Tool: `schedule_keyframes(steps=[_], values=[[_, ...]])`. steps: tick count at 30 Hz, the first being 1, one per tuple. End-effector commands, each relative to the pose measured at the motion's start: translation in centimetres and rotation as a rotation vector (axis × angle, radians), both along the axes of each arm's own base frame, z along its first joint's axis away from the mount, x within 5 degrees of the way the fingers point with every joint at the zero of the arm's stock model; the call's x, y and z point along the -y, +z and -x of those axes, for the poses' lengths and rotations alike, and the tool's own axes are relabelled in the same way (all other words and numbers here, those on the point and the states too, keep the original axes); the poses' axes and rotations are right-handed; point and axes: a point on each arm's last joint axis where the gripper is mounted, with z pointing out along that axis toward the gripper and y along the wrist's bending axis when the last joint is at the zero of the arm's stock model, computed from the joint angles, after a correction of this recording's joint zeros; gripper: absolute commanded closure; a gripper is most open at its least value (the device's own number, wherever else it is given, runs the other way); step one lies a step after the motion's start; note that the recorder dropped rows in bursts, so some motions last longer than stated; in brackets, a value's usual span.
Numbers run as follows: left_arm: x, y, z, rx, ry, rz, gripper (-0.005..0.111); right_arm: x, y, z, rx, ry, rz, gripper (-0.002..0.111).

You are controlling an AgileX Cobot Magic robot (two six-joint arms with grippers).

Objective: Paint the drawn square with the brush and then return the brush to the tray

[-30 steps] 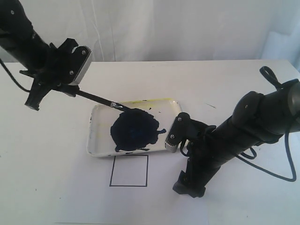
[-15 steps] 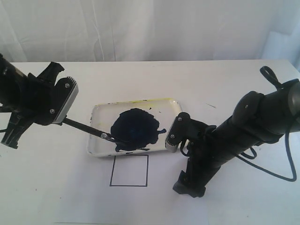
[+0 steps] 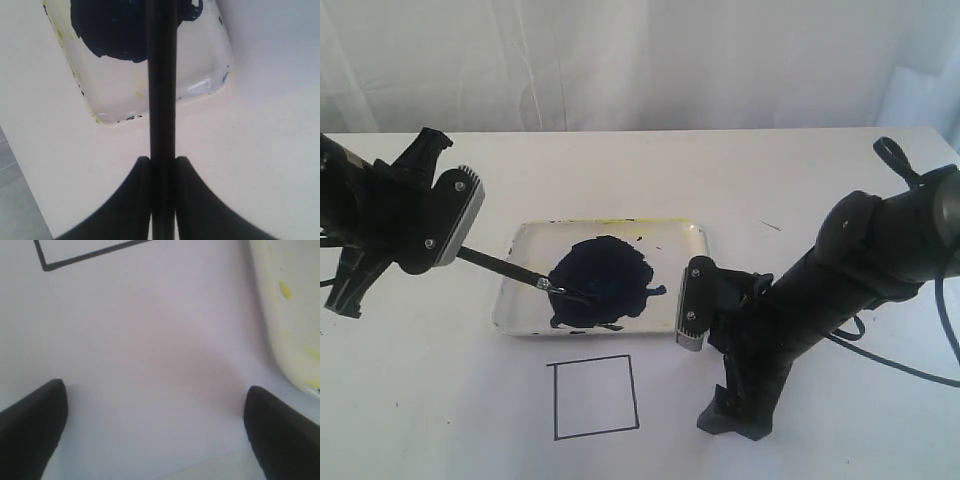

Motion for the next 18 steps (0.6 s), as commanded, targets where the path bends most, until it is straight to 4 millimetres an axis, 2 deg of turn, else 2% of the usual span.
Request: schedule_keyframes(steps=[1,7,16,18], values=[[0.1,-0.1,0.7,-0.048,-0.008,-0.003,0.107,0.4,-1.4,1.1,-0.088,0.065,0.040,0.019],[2.1,-0.4,1.3,-0.005,-0.101,-0.034,0.107,0.4,-1.4,1.1,-0.081,0.058,0.040,0.019],[2.4,-0.4,0.7,0.059,-0.106,-0.033,0.107,0.4,-1.4,1.1,-0.086,0.057,0.041,0.019],[2.2,-0.7,0.4,0.085,-0.135,-0.088,0.107,0.4,-1.4,1.1,-0.086,0.057,0.041,0.019]])
